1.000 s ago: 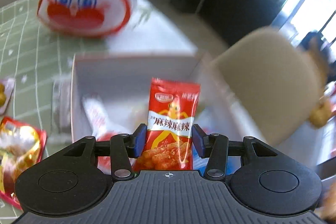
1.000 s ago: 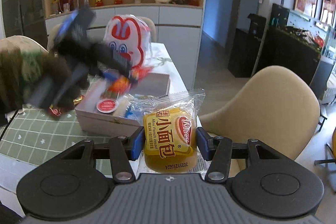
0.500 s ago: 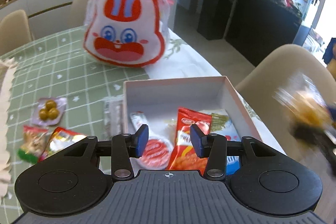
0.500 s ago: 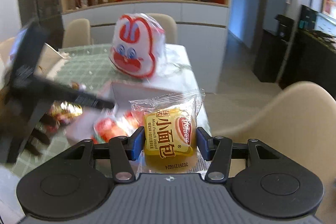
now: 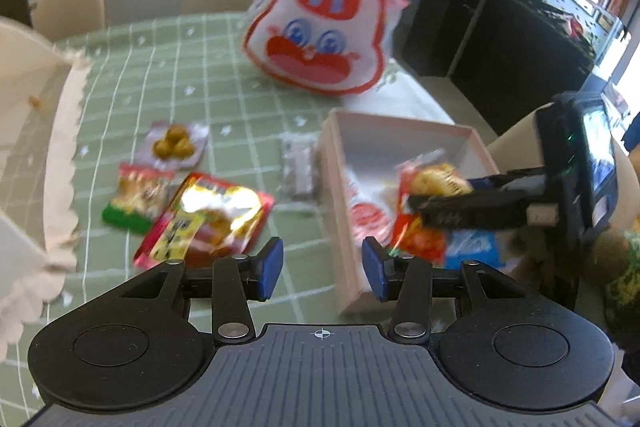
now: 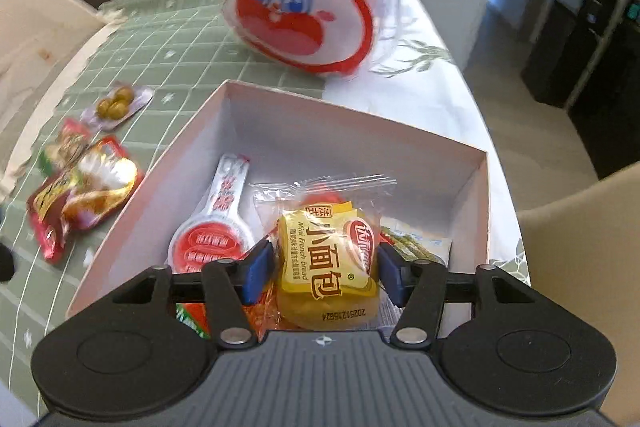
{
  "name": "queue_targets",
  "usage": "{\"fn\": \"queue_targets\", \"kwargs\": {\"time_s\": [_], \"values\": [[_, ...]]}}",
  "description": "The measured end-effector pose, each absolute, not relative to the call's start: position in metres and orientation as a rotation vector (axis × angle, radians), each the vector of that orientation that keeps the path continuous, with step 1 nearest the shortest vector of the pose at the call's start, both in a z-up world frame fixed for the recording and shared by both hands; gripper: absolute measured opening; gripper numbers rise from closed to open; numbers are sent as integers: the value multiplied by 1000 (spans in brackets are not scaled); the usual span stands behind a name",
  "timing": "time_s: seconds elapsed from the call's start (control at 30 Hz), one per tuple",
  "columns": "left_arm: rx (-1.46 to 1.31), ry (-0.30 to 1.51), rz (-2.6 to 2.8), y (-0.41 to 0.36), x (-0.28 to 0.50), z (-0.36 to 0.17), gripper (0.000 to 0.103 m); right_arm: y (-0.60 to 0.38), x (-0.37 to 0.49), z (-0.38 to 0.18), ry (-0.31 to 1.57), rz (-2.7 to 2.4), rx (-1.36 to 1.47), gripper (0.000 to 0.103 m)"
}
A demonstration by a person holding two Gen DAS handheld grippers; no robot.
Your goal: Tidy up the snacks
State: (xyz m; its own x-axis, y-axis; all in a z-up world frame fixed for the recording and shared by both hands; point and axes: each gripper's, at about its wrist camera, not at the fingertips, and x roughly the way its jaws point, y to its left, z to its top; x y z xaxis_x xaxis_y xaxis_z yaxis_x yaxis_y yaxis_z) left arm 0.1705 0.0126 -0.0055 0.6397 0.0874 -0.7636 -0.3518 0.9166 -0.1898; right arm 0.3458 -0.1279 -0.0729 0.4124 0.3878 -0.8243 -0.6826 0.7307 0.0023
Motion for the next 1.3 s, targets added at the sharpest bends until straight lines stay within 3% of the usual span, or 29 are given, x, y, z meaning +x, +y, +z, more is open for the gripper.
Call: {"fn": "queue_targets", "kwargs": {"time_s": [0.13, 0.27, 0.33, 0.4, 0.5, 0.57, 0.6, 0.7, 0.8, 0.87, 0.93, 1.17, 1.3], "values": [[-430, 855, 278, 45, 141, -26, 48, -128, 347, -64, 970, 672, -346, 62], [-534, 817, 288, 79, 109, -42, 48, -120, 332, -30, 879, 649, -424, 63], [-574, 807, 282, 92, 97, -50, 48, -108, 325, -6, 826, 658, -447, 71], [-599, 804, 265, 102, 93, -55, 48, -89, 324, 17, 801, 680, -447, 71], [-610, 820, 233, 110, 89, -61, 48, -43, 334, 37, 876, 772, -391, 71], [-606, 835, 223, 112, 85, -62, 48, -7, 348, 32, 987, 811, -365, 57], [-604, 842, 216, 114, 83, -63, 48, 13, 354, 23, 1046, 820, -381, 41], [-606, 859, 202, 117, 74, -66, 48, 66, 366, -14, 1116, 762, -508, 37], [-617, 866, 198, 122, 64, -67, 48, 99, 377, -47, 1067, 660, -665, 19], [-626, 866, 203, 127, 58, -68, 48, 106, 393, -61, 1071, 621, -673, 15], [-638, 867, 215, 132, 51, -70, 48, 110, 407, -73, 1056, 582, -701, 4], [-672, 869, 286, 150, 37, -76, 48, 114, 380, -100, 1021, 652, -890, 0], [-684, 870, 293, 151, 38, -75, 48, 94, 360, -90, 1143, 748, -802, 0]]}}
